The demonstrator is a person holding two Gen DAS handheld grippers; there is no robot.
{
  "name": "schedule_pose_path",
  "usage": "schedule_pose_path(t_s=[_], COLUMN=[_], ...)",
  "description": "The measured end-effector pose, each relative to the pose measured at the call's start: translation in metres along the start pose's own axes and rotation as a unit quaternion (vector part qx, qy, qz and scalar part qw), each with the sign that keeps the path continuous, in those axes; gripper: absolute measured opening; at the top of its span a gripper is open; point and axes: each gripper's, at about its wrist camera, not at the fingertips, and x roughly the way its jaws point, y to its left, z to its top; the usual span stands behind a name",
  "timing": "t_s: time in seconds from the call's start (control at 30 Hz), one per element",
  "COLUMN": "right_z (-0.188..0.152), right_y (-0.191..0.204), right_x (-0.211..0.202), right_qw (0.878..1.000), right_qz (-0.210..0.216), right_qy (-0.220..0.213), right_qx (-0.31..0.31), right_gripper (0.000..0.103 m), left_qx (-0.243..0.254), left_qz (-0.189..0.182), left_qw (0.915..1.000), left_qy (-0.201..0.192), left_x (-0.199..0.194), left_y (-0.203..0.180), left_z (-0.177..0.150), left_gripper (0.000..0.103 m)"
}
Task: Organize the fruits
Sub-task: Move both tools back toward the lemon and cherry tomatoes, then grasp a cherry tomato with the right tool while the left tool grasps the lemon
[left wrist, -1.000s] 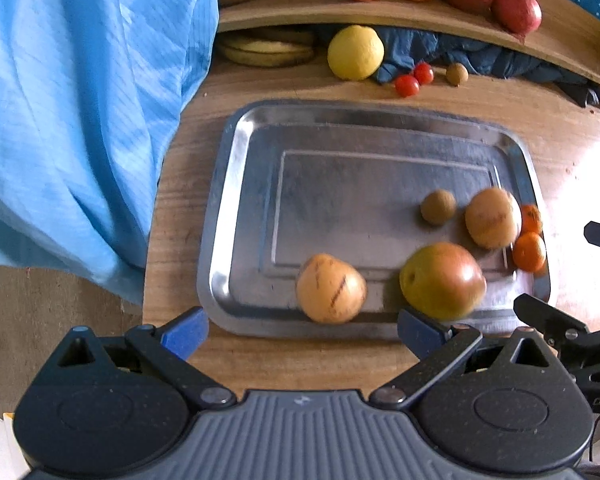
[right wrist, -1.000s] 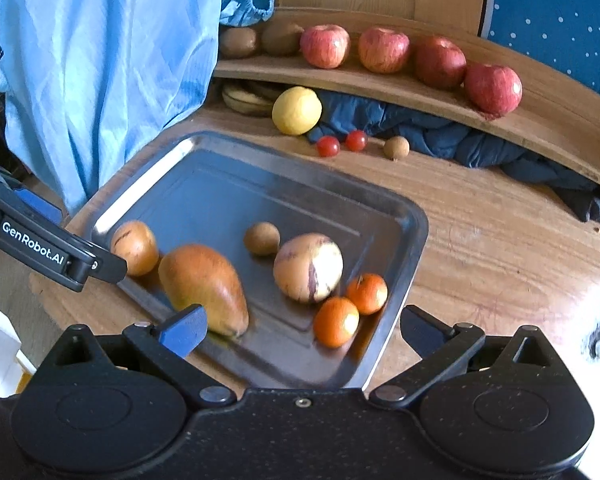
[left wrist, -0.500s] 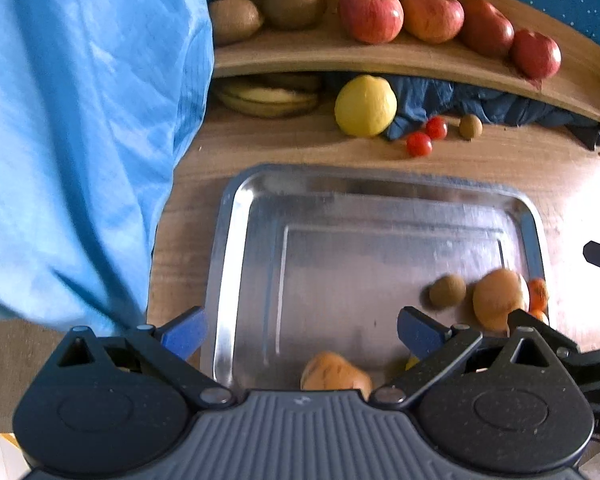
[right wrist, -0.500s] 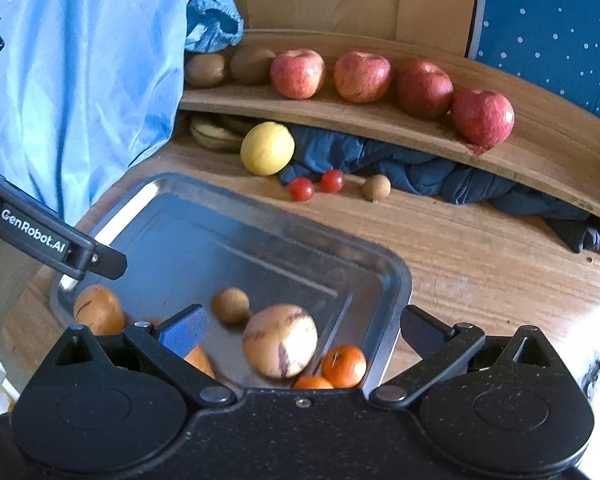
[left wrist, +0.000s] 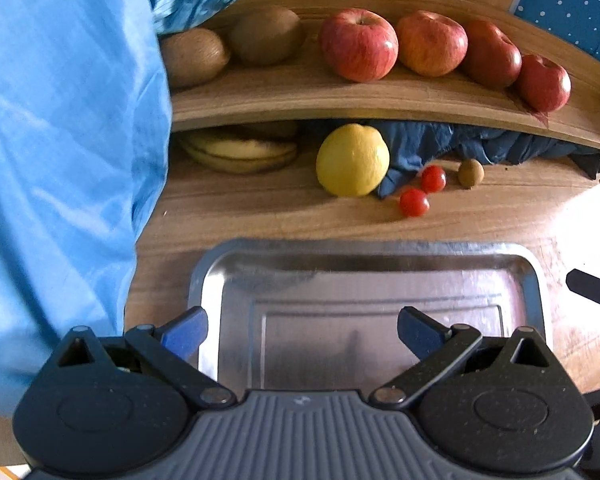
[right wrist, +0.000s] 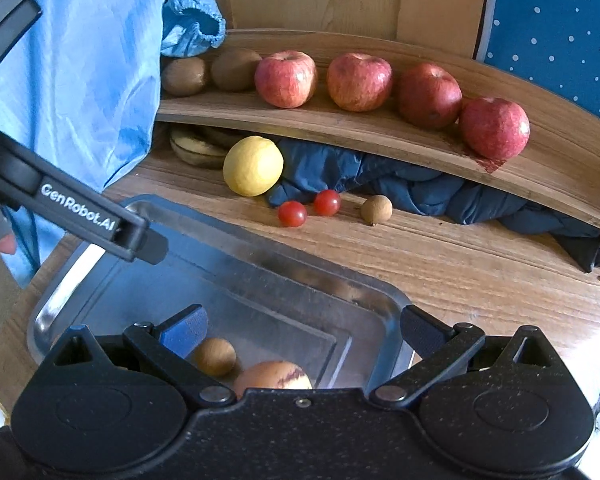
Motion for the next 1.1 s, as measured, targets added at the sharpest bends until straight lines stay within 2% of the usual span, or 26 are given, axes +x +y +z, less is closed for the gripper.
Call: schedule_pose_path(t_s=[0.2,0.47,0.77,1.1], right_z=[0.012,0.027,0.040,0.053], right_y=[-0.002,0.000,0.006,0.012], right_x=[0.017,0.042,0.063,0.086], right_qw=[1.000,1.000,1.000,0.999], right_qz=[-0.004,-0.005,-0.009,0.000], right_qy=[0.008,0.023,0.007,0.023], right_qx=[0.007,0.018,0.020,0.026], right_gripper=[0.102,0.102,0.101,0.096], left_qx=[0.002,-0.027,-0.018,-0.019], left_qz=[-0.008,-0.044,-0.069,-0.083], left_qw=[1.0000,0.9986,0.9973,0.9964], left_qy=[-0.005,-0.008,-0.015,0.000], left_x=[0.015,0.035,0.052,0.075], left_y=[0.001,0.004,0.003,0.005], left_z=[0.023,0.051,0.072,0.088], left_gripper=[0.102,0.102,0.102,0.102])
